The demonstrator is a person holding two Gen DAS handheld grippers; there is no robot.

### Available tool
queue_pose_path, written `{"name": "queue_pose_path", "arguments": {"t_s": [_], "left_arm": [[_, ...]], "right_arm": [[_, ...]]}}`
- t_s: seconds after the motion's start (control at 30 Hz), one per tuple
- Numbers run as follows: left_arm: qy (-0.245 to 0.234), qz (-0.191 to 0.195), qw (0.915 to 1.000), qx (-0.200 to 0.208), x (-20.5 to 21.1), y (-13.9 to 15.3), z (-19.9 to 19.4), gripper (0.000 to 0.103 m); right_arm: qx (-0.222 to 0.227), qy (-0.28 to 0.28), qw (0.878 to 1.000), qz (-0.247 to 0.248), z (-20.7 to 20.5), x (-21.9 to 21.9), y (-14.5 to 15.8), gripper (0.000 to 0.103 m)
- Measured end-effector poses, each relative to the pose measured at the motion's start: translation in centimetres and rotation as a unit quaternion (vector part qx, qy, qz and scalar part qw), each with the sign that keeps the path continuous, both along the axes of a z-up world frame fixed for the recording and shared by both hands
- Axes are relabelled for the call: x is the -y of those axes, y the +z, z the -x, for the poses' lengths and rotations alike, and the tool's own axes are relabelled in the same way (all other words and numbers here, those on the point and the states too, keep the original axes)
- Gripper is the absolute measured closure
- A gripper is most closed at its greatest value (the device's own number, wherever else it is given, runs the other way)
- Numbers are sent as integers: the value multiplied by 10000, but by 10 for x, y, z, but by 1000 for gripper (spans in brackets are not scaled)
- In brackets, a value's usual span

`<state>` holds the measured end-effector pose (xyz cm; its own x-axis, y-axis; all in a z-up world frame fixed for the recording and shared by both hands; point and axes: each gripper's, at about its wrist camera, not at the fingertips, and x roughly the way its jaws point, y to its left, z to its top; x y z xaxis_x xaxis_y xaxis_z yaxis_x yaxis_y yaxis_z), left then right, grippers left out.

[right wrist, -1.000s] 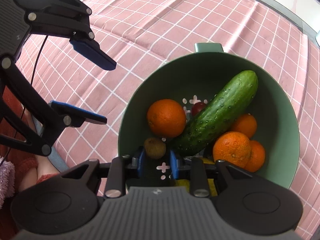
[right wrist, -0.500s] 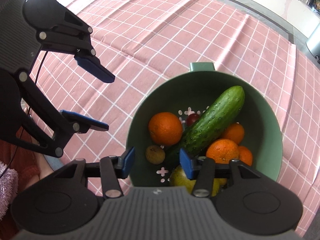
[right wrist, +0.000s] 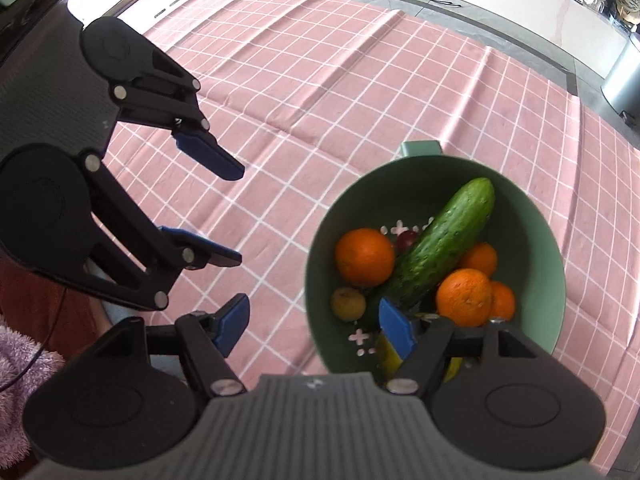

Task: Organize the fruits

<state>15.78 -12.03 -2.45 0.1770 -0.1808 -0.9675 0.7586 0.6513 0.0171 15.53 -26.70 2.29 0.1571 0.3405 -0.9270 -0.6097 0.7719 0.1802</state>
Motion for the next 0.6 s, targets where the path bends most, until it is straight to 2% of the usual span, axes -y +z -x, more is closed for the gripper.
{"name": "queue_pose_path", "arguments": {"t_s": [0.07, 0.17, 0.27, 0.43, 0.6], "left_arm": [[31, -35, 10000, -34, -2, 0, 4, 37], [149, -111, 9998, -67, -7, -2, 9, 37], [223, -159, 9993, -241, -12, -5, 14, 37], [331, -558, 9965, -531, -17, -19, 25, 35], [461, -803, 9933, -698, -27, -36, 39, 32]], "right_arm": [[-45, -42, 10000, 13, 6, -2, 1, 34], [-60, -218, 9997, -2, 16, -3, 3, 26], [-77, -386, 9992, -65, 27, -2, 4, 26], [-128, -701, 9975, 29, 48, -6, 1, 24], [44, -1018, 9946, 216, 69, -9, -4, 21]]}}
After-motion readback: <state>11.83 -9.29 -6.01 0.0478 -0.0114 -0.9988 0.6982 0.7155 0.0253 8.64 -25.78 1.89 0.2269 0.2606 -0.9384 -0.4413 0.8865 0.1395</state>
